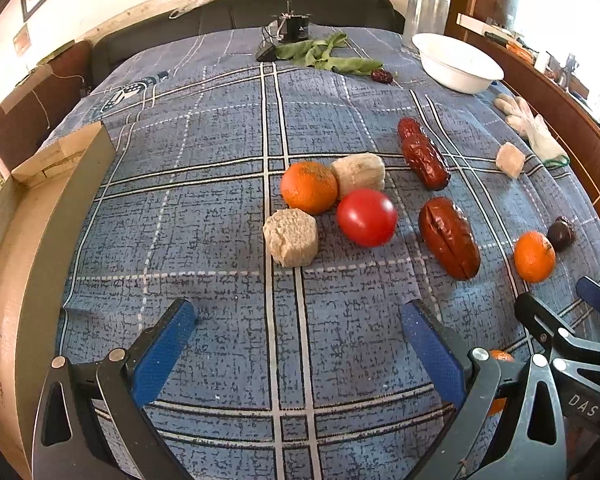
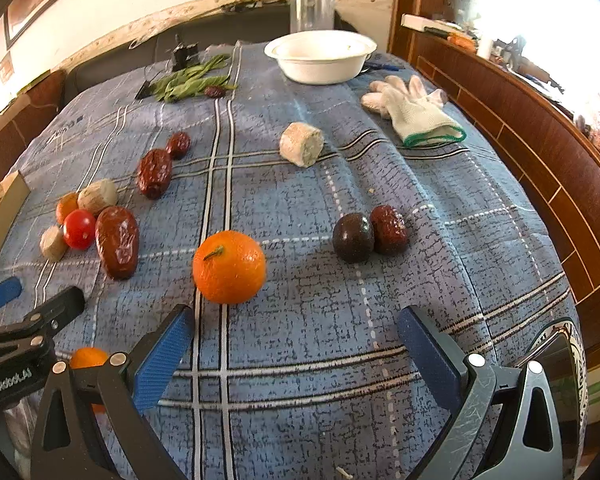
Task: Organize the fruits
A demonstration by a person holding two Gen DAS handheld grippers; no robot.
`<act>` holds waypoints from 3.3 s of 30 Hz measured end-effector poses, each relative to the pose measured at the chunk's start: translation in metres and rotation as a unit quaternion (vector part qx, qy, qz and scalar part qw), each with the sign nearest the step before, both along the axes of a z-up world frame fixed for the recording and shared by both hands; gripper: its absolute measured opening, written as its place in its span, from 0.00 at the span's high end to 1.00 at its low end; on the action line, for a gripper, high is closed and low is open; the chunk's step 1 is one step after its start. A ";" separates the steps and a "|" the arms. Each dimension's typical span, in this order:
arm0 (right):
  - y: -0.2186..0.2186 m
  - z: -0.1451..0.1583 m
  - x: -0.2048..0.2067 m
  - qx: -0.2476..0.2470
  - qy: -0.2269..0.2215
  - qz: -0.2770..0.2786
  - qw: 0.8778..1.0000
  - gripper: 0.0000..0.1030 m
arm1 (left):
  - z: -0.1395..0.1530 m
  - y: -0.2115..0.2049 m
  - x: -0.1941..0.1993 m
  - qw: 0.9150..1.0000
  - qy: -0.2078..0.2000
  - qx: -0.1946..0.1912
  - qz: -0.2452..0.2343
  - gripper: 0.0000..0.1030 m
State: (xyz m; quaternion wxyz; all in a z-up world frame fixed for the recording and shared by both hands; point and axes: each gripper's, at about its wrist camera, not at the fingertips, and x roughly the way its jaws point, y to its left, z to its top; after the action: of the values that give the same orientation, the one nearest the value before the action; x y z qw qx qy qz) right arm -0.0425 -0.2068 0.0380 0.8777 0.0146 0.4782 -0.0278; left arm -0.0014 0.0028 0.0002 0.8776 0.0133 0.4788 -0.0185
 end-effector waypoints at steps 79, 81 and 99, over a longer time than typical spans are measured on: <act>0.076 0.008 -0.041 0.105 -0.011 0.121 0.987 0.66 | 0.015 0.028 0.017 0.992 -0.035 -0.061 -0.102 0.75; 0.077 0.008 -0.041 0.102 -0.013 0.123 0.987 0.66 | 0.022 0.034 0.012 0.992 -0.043 -0.070 -0.096 0.75; 0.145 0.059 -0.064 0.086 -0.055 0.202 0.974 0.66 | 0.089 0.149 -0.072 0.986 -0.122 -0.105 0.029 0.74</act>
State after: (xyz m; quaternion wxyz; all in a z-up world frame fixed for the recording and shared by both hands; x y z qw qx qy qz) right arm -0.1061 -0.0615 0.0966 0.8853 -0.0052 0.4232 0.1925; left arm -0.0729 0.1516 0.0888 0.9262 -0.0907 0.3636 -0.0416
